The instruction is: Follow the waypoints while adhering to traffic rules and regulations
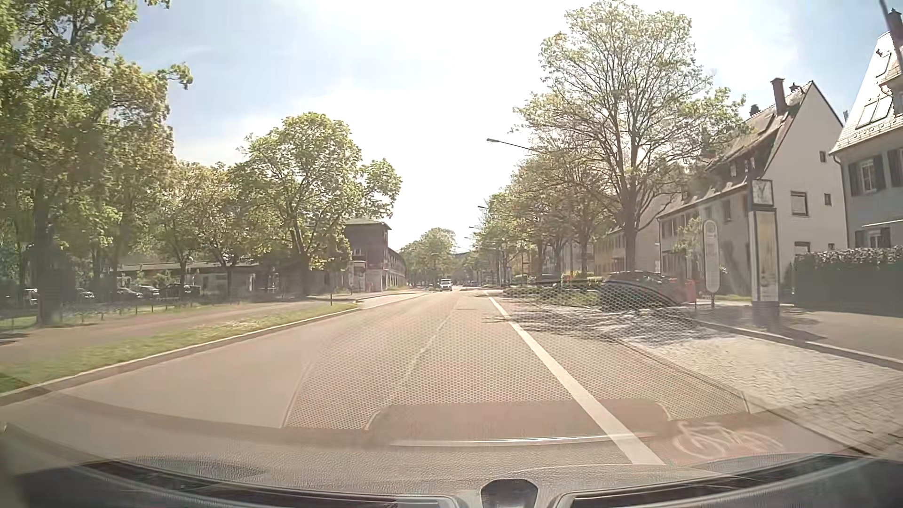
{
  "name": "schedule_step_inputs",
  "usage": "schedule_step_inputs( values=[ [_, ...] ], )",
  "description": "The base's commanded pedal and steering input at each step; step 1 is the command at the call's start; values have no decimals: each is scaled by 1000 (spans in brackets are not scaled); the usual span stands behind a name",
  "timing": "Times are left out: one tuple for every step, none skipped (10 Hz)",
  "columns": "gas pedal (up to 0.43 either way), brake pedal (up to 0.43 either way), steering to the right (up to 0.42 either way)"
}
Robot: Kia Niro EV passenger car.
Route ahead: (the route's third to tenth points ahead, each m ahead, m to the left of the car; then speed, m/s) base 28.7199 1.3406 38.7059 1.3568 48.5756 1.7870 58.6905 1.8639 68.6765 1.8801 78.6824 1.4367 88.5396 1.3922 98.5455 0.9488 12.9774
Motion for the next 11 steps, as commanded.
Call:
schedule_step_inputs(
  values=[
    [79,0,4],
    [79,0,4],
    [79,0,4],
    [79,0,4],
    [79,0,4],
    [79,0,4],
    [79,0,4],
    [79,0,4],
    [79,0,4],
    [79,0,4],
    [79,0,4]
  ],
)
